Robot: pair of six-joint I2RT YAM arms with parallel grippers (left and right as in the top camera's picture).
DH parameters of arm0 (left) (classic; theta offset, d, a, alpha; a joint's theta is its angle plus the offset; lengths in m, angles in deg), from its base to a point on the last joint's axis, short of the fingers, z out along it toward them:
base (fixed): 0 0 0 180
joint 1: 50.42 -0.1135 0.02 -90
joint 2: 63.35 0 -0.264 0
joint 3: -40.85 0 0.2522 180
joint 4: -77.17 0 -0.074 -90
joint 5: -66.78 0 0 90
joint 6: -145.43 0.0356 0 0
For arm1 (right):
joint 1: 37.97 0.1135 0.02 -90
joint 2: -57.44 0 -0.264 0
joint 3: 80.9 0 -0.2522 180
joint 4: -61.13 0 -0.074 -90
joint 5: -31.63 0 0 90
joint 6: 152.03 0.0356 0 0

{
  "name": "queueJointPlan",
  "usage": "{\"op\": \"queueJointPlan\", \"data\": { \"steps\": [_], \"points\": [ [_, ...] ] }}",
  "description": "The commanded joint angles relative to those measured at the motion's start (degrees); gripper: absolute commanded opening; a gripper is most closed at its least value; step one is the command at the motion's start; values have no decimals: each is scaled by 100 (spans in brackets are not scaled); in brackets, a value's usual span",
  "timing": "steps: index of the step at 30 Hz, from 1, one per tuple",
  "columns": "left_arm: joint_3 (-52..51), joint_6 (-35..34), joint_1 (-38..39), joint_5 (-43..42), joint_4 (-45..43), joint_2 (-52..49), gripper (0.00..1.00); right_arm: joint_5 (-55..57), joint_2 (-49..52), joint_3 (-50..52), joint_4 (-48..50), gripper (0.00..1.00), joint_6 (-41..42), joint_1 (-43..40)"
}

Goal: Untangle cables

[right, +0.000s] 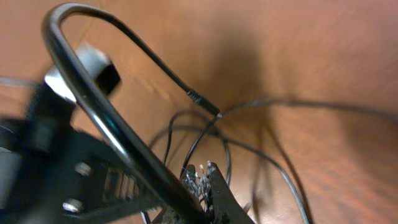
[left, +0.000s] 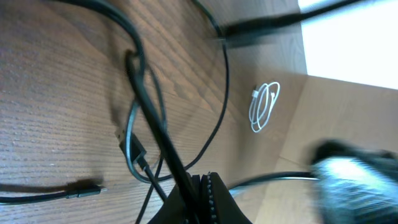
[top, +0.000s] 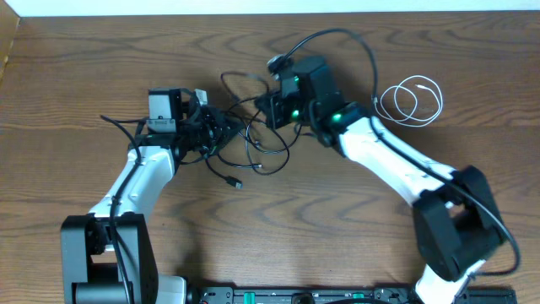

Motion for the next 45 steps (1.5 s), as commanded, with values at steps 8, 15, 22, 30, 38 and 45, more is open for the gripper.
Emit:
{"op": "queueJointPlan", "data": {
  "steps": [8, 15, 22, 30, 38, 45],
  "points": [
    [-33, 557, -417, -435, 24, 11, 8, -769, 472, -20, -50, 1, -575, 448],
    [-33, 553, -638, -431, 219, 11, 7, -1231, 459, -20, -232, 67, -579, 264],
    [-33, 551, -667, -385, 247, 11, 8, -1622, 459, -20, -938, 70, -1338, 120],
    [-33, 551, -667, -13, 254, 11, 8, -1296, 483, -20, -1554, 62, -1696, 173],
    [-33, 551, -726, 732, 286, 11, 8, -1045, 568, -11, -1773, 53, -1685, 520],
    [-33, 420, -1161, 730, 522, 11, 8, -474, 763, -9, -1790, 50, -1362, 833]
  ]
}}
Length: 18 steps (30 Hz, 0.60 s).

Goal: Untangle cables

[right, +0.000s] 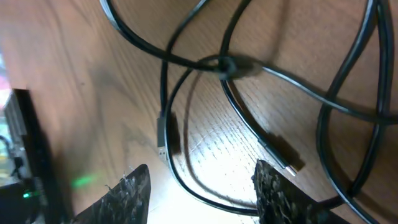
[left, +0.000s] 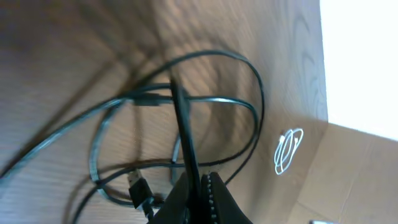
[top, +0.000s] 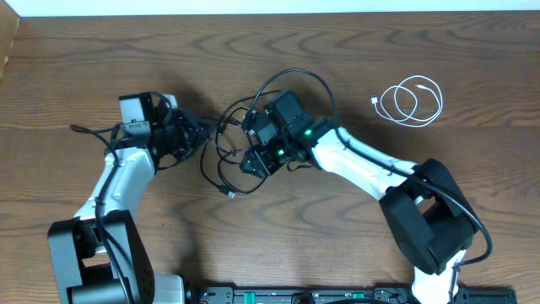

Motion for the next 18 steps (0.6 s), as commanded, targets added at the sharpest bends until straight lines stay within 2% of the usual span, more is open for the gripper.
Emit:
{"op": "queueJointPlan", "data": {
  "steps": [1, 4, 9, 13, 18],
  "points": [
    [-33, 7, -313, 111, 103, 11, 8, 247, 186, -9, -7, 50, 129, 162],
    [-33, -76, -586, 2, 192, 11, 8, 439, 365, -9, 33, 47, 376, 280],
    [-33, -66, -1119, -7, 461, 11, 8, 804, 636, -9, 24, 17, 907, 317],
    [-33, -61, -1484, 39, 597, 9, 8, 962, 686, -9, -13, 2, 1246, 179],
    [-33, -48, -1786, 98, 866, 9, 8, 1453, 686, -9, -223, 1, 1375, 72]
  ]
}}
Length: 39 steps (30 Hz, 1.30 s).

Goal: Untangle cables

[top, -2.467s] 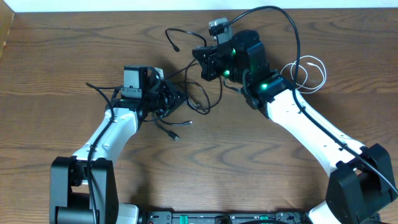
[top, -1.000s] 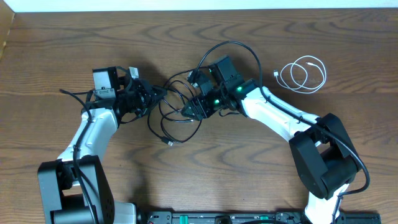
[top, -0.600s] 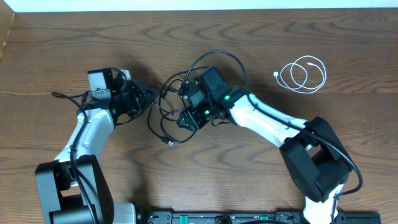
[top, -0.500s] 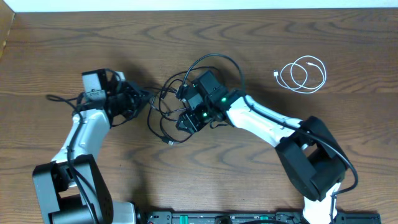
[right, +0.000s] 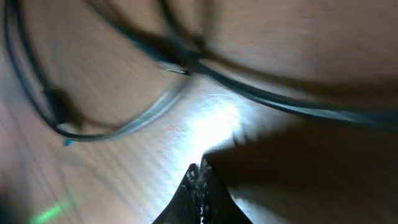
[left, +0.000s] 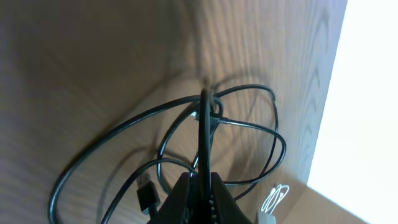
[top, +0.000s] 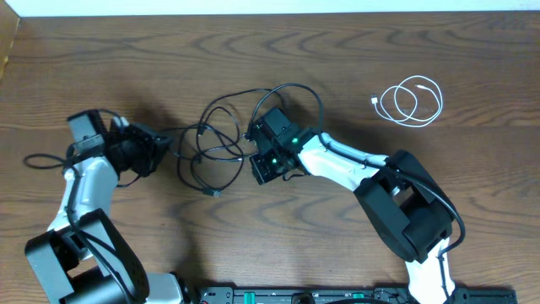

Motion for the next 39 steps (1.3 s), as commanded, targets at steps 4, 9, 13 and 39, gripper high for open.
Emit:
{"op": "queueJointPlan", "data": {
  "steps": [4, 9, 13, 39],
  "points": [
    [-39, -7, -155, 116, 249, 9, 8, 542, 57, -105, -170, 3, 251, -85],
    [-39, -125, 11, 116, 245, 9, 8, -17, 57, -719, -828, 30, -39, -87],
    [-39, -332, 210, 122, 157, 9, 8, -669, 57, -1025, -850, 43, -98, -22],
    [-39, -328, 251, 629, 142, 9, 8, 153, 813, -1012, -83, 45, -4881, 1154]
  ]
}}
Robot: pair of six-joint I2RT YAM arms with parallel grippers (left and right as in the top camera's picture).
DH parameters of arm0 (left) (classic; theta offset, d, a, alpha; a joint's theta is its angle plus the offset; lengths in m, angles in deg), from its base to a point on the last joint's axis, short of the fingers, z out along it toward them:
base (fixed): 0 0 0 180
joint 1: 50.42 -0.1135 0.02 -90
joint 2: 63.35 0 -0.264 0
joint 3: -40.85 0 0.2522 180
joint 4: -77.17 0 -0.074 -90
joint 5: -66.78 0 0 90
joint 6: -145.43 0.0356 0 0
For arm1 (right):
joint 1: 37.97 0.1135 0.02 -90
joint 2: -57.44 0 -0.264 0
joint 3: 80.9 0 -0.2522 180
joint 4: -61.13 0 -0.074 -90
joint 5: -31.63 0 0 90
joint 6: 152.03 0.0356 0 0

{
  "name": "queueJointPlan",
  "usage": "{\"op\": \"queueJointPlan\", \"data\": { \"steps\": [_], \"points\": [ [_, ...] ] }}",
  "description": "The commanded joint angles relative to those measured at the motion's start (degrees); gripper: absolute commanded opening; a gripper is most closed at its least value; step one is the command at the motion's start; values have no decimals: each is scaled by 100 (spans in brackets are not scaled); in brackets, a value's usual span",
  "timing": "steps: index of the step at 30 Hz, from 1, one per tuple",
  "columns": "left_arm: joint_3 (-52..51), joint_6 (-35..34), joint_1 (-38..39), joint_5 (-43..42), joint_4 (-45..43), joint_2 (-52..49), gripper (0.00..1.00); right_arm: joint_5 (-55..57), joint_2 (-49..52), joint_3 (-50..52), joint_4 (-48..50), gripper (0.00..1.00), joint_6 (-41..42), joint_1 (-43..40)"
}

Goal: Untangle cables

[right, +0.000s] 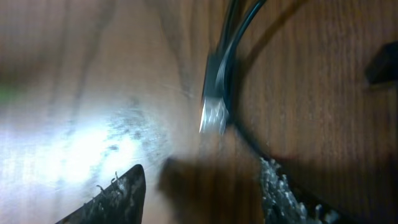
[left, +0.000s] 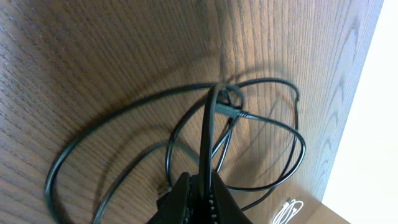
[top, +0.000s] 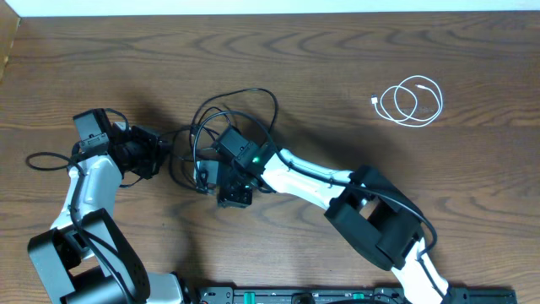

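Observation:
A tangle of black cable (top: 228, 127) lies in loops on the table left of centre. My left gripper (top: 159, 152) sits at its left side, shut on one strand; in the left wrist view that black strand (left: 206, 137) runs from the left gripper (left: 202, 198) up to a knot (left: 222, 102). My right gripper (top: 228, 196) is at the tangle's lower edge, open, low over the wood. In the right wrist view a metal cable plug (right: 214, 115) lies just ahead of the right gripper (right: 199, 186), with nothing between the fingers.
A coiled white cable (top: 411, 100) lies apart at the right back of the wooden table (top: 439, 194). A loose black cable loop (top: 46, 159) lies left of the left arm. The right arm (top: 312, 181) stretches across the table's middle.
My right gripper was shut at the tangle's right side; it is now open and farther left, at the tangle's lower edge over a plug. The left gripper still holds its strand, hardly moved.
Both grippers were first shut on black cable with the tangle at mid table. Then the left one had drawn its strand leftward while the right stood open over the loops. Later the left was farther left, the right shut; now the right is open by a plug.

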Motion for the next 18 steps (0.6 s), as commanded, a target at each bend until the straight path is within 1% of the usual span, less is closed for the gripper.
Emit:
{"op": "queueJointPlan", "data": {
  "steps": [1, 3, 4, 5, 7, 9, 13, 18],
  "points": [
    [-39, -24, -4, 52, 15, 9, 8, 289, 278, -57, 68, 41, -243, 17],
    [-39, -24, -4, 52, 15, 9, 8, 426, 352, -57, 55, 27, -238, 17],
    [-39, -24, -4, 52, 15, 9, 8, 496, 365, -57, 28, 23, -238, 17],
    [-39, -24, -4, 52, 15, 9, 7, 570, 372, -57, -4, 22, -238, 17],
    [-39, -24, -4, 50, 13, 9, 8, 721, 372, -57, -33, 22, -238, 17],
    [-39, -24, -4, 52, 13, 9, 8, 809, 372, -57, 13, 27, -238, 17],
    [-39, -24, -4, 52, 13, 9, 8, 704, 181, -114, 61, 26, -190, 31],
    [-39, -24, -4, 52, 13, 9, 8, 610, -297, -153, 199, 30, -197, 79]
  ]
}}
